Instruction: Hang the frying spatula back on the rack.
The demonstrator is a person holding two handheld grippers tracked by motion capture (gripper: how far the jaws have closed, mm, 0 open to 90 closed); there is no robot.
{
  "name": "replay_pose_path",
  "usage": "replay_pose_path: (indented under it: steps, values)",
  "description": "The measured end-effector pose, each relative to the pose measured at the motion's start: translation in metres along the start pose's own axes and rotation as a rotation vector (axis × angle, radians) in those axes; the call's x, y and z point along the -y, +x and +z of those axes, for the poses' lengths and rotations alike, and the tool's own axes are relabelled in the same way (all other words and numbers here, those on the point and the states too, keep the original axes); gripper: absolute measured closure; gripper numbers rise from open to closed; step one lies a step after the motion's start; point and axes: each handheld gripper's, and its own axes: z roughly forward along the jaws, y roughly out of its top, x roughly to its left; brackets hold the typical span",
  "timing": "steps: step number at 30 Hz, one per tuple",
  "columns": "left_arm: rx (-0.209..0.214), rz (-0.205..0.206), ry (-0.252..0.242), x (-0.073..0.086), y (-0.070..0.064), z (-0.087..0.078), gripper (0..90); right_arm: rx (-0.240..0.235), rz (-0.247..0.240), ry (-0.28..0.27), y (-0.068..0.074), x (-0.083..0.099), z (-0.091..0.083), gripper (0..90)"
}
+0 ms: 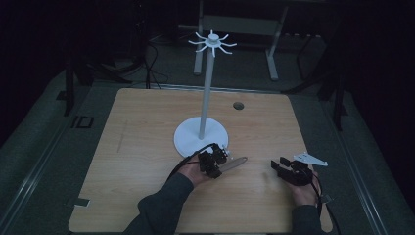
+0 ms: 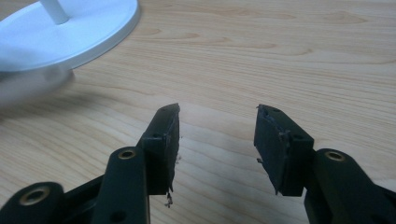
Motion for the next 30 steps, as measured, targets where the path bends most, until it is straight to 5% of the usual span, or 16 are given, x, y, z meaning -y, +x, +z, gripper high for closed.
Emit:
replay_pose_path:
  steps: [6,13,19,21,30]
  values:
    - [-0.029,-0.026,-0.057,0.001,0.001,-0.012,74.6,-0.042,-0.007,-0.010,0.011,-0.004,0.001,51.9]
    - [-0.094,-0.062,-0.220,0.004,-0.001,-0.039,74.7,-0.119,-0.028,-0.030,0.032,-0.013,0.004,54.4]
    - [-0.133,-0.112,-0.314,0.009,0.000,-0.057,74.6,-0.165,-0.066,-0.033,0.051,-0.018,0.008,56.0]
    - [-0.148,-0.129,-0.360,0.011,-0.002,-0.066,74.6,-0.203,-0.114,-0.039,0.072,-0.023,0.011,56.2]
    - [-0.192,-0.150,-0.462,0.014,-0.008,-0.085,74.6,-0.337,-0.178,-0.066,0.120,-0.038,0.018,54.3]
